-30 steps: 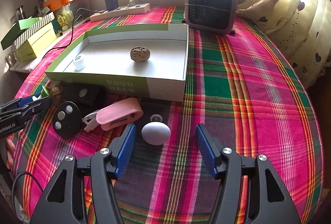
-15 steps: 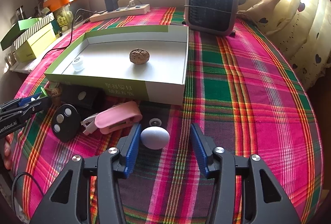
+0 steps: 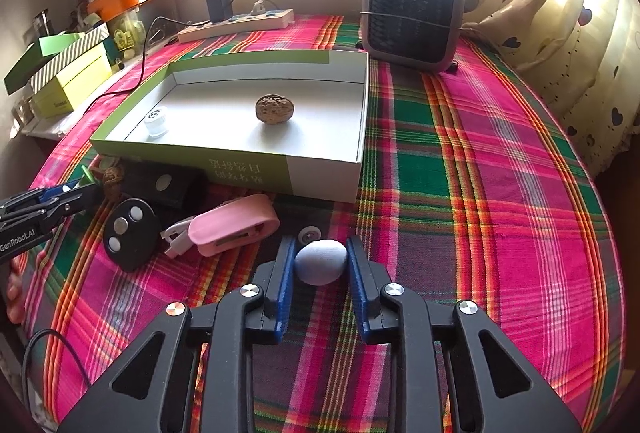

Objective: Organize objects
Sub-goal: 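Grasp the green-topped spool with the left gripper while the right grasps the white egg, then carry the spool and egg into the tray and open both grippers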

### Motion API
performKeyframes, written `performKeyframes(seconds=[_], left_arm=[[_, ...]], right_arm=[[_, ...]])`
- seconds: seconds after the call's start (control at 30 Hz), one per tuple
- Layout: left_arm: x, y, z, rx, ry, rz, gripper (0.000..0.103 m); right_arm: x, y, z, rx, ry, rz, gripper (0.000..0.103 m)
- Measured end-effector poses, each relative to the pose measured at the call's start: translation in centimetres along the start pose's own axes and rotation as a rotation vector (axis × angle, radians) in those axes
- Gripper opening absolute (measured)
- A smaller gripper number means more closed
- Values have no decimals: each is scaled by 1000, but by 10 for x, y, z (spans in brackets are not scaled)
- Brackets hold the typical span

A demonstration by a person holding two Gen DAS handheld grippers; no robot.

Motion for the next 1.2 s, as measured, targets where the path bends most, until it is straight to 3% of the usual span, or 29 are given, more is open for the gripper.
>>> performKeyframes(seconds=[0.67,1.2], left_arm=[[-12,22,-6,21,-5,-40,37],[-61,21,-21,57,-44,-75,37]], right_arm=[[-12,18,-1,-12,-14,-61,26],[-67,28,20,-68,37,-135,26]])
Point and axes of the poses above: each gripper's, at about its wrist camera, not at the fingertips, and y roughly against the way its jaws point, z to its left, x to its underside, the point moved 8 cm from there along -y, roughly the way its jaws point, and after that the axes turned 5 degrees about -x, right-handed, at the moved point
